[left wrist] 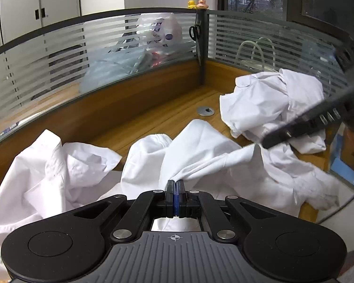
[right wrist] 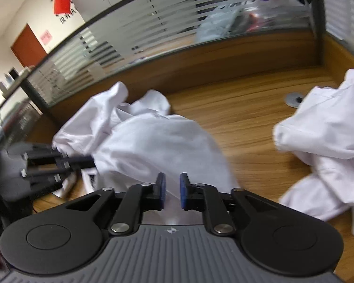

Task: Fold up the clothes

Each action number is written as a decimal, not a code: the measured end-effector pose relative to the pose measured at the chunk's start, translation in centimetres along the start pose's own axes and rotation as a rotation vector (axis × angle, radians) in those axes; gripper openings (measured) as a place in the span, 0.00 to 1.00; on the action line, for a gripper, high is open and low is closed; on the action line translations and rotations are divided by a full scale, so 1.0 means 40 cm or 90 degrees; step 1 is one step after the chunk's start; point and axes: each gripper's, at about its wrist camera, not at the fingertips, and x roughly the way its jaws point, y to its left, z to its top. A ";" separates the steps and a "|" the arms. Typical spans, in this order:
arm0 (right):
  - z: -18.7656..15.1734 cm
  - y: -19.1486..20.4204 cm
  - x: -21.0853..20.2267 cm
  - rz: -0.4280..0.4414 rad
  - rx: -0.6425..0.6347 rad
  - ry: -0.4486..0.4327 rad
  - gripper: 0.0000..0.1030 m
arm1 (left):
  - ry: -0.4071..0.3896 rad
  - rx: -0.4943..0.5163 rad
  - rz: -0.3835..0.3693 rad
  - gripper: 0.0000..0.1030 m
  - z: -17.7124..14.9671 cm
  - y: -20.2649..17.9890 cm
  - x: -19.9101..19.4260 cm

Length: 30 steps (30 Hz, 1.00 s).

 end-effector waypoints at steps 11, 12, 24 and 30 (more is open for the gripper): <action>-0.043 0.011 -0.020 -0.069 -0.097 -0.015 0.36 | 0.003 -0.012 -0.077 0.02 0.044 0.016 0.027; -0.038 0.019 -0.009 -0.068 -0.109 -0.017 0.36 | 0.004 -0.011 -0.083 0.02 0.044 0.016 0.028; 0.083 0.079 0.040 -0.030 -0.157 -0.059 0.00 | -0.016 0.047 -0.101 0.70 0.010 0.002 -0.006; 0.176 0.080 0.032 -0.002 -0.131 -0.080 0.00 | 0.015 0.063 -0.076 0.73 -0.036 -0.015 0.031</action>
